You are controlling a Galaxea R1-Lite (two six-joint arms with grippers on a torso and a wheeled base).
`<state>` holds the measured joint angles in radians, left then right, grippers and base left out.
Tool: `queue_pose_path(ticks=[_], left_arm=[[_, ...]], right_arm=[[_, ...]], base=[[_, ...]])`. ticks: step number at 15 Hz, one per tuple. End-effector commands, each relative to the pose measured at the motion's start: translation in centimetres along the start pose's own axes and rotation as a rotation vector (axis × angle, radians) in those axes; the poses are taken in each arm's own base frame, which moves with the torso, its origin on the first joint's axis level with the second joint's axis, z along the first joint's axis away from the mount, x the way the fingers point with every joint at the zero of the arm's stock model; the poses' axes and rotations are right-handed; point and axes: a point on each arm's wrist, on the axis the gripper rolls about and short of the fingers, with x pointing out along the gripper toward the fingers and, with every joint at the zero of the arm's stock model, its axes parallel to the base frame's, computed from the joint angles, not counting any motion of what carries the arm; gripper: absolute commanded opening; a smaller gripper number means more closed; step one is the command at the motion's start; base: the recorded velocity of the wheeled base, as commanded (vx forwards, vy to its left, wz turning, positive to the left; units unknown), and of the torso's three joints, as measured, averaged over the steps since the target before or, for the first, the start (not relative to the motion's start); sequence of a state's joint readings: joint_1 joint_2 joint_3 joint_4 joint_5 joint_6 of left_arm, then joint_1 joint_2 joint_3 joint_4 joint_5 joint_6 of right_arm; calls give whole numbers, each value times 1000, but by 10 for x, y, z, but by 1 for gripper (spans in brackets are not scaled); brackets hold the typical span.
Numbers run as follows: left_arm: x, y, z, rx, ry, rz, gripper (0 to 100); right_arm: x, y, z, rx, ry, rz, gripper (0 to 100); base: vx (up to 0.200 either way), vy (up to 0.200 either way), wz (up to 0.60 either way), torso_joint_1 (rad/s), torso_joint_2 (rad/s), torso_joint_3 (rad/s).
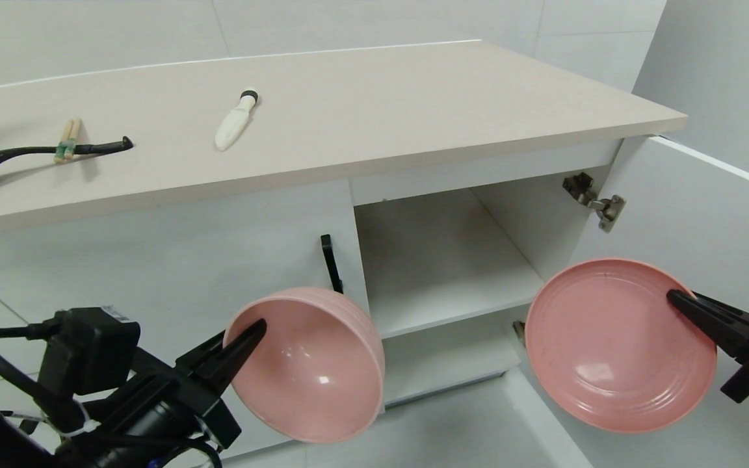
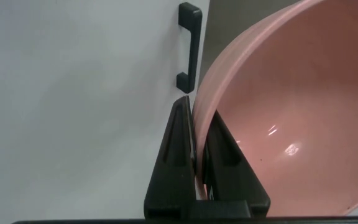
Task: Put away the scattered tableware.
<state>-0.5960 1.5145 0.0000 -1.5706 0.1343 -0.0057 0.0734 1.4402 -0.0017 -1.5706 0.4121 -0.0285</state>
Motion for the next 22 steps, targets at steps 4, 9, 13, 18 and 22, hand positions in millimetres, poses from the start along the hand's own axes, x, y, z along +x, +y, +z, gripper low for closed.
queue_pose_path(ticks=[4,9,13,18,22], left_arm=[[0,0,0,0,1,0,0],[0,0,0,27,2,-2,0],[0,-1,-2,83,16,-4,0],[-1,-4,0,114,6,-23,0],[-2,-9,0,112,-1,-51,0]], right_arm=[[3,-1,-5,11,27,2,0],[10,-4,-17,-44,87,8,0],[14,-5,-25,-39,120,11,0],[22,-8,-38,1,183,12,0],[34,-4,-36,68,161,49,0]], base=[[0,100,0,0,1,5],[0,0,0,0,0,0],[100,0,0,0,1,2],[40,0,0,0,0,0],[0,0,0,0,0,0]])
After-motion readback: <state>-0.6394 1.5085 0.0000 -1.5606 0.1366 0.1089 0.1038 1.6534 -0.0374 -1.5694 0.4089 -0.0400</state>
